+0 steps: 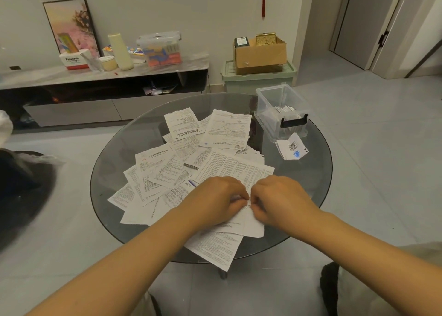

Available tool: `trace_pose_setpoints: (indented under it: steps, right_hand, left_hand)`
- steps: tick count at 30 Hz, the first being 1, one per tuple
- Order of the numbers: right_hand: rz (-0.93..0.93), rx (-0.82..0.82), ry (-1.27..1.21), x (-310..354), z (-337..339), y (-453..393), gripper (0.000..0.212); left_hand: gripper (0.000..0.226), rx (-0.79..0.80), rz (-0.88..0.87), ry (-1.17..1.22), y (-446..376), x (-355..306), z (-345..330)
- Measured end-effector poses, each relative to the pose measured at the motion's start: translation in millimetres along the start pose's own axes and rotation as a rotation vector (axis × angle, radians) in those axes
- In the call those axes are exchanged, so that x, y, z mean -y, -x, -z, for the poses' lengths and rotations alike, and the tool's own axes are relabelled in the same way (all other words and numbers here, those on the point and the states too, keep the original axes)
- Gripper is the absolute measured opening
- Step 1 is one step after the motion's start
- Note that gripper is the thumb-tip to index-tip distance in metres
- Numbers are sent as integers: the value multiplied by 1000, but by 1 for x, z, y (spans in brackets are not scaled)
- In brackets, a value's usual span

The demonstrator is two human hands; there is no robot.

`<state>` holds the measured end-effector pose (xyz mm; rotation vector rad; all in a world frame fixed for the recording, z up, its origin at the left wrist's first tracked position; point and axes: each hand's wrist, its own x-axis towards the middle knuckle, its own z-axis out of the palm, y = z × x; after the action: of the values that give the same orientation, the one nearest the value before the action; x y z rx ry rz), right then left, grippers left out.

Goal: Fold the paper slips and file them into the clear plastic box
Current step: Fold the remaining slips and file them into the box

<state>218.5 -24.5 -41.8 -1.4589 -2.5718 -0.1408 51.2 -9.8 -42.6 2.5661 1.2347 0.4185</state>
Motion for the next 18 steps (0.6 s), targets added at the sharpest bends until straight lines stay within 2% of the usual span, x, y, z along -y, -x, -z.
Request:
trace_pose_setpoints:
  steps: [3,6,9,14,18]
  right_hand:
    - [-2,8,-28,2,0,-4,13]
    - [6,60,-13,-2,-2,-4,25]
    - [-26,-19,-81,-4,-3,-6,23]
    - [-25,-84,-231,-6,8,-4,19]
    - [-28,-60,-330,-6,20,-6,24]
  left_hand:
    - [19,34,1,11,0,-3,2]
    - [20,26,21,11,0,-3,2]
    - [22,-1,53,12,-1,-5,1]
    - [18,-102,90,12,1,-6,-2]
    - [10,-202,193,186,9,-2,1]
